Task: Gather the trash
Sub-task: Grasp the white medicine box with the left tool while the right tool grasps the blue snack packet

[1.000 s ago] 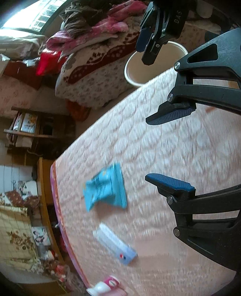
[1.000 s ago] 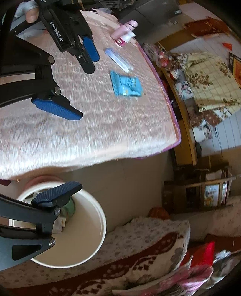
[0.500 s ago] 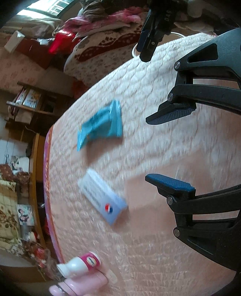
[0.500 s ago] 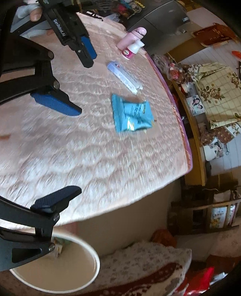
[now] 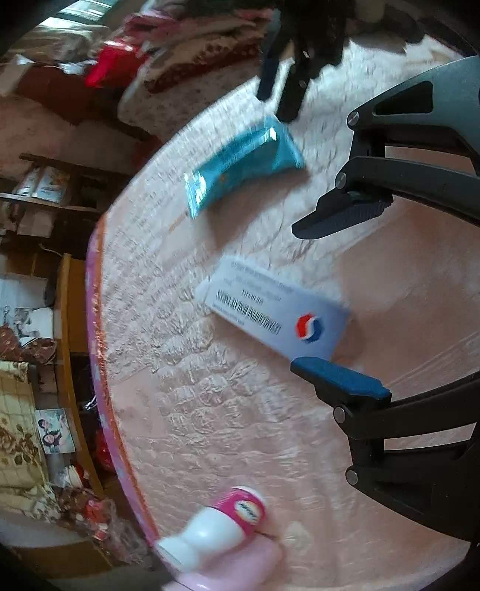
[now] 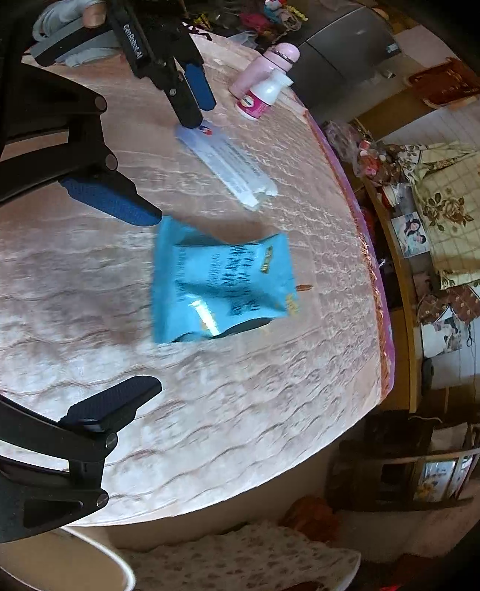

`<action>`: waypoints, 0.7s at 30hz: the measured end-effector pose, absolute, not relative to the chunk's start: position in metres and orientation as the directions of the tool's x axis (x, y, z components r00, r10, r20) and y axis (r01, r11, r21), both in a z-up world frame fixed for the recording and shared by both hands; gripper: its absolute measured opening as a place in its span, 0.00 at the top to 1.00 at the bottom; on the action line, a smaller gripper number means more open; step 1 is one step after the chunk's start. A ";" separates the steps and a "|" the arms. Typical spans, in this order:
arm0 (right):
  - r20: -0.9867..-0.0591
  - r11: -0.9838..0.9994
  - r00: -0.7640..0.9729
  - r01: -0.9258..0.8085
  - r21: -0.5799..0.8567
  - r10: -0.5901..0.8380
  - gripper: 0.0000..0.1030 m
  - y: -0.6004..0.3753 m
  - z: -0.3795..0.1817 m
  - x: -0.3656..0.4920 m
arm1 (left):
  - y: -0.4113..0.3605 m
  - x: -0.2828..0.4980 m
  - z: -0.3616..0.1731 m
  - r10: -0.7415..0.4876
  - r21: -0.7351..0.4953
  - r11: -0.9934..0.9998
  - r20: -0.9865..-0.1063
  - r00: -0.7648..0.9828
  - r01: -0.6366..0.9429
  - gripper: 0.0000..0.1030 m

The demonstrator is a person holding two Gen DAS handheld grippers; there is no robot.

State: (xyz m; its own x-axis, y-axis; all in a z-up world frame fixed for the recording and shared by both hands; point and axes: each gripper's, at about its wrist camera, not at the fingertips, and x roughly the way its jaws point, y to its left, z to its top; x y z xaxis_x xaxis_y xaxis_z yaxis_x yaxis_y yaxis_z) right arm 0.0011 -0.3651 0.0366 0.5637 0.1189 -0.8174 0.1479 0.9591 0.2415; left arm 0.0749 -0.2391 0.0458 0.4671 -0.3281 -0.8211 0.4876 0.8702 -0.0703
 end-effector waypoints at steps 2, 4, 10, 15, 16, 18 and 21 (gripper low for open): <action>-0.818 0.960 0.562 0.146 0.241 0.120 0.20 -0.365 0.035 0.012 | -0.245 0.084 0.037 -0.300 -0.034 0.867 -0.832 0.467 0.497 0.37; -0.823 0.963 0.556 0.142 0.229 0.113 0.20 -0.364 0.034 0.023 | -0.249 0.091 0.032 -0.282 -0.006 0.865 -0.832 0.478 0.501 0.37; -0.841 0.975 0.535 0.135 0.177 0.079 0.20 -0.360 0.023 0.050 | -0.258 0.111 0.022 -0.288 -0.024 0.862 -0.846 0.449 0.507 0.37; -0.842 0.984 0.538 0.119 0.136 0.051 0.18 -0.353 0.015 0.061 | -0.266 0.112 0.016 -0.255 0.003 0.868 -0.856 0.450 0.497 0.41; -0.837 0.985 0.546 0.111 0.130 0.049 0.18 -0.352 0.015 0.059 | -0.265 0.110 0.017 -0.260 -0.005 0.872 -0.852 0.455 0.490 0.44; -0.823 0.988 0.566 0.097 0.118 0.043 0.30 -0.350 0.015 0.054 | -0.261 0.104 0.019 -0.268 -0.021 0.879 -0.848 0.457 0.477 0.51; -0.806 0.987 0.587 0.070 0.143 0.075 0.40 -0.349 0.021 0.040 | -0.255 0.087 0.023 -0.280 -0.042 0.889 -0.838 0.469 0.456 0.53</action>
State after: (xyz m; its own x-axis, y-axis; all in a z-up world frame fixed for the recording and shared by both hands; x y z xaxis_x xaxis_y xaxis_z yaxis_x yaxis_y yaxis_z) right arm 0.0402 -0.3491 0.0214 0.5869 0.0749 -0.8062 0.0701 0.9873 0.1427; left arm 0.0874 -0.2551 0.0234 0.4688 -0.2804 -0.8376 0.4561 0.8889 -0.0424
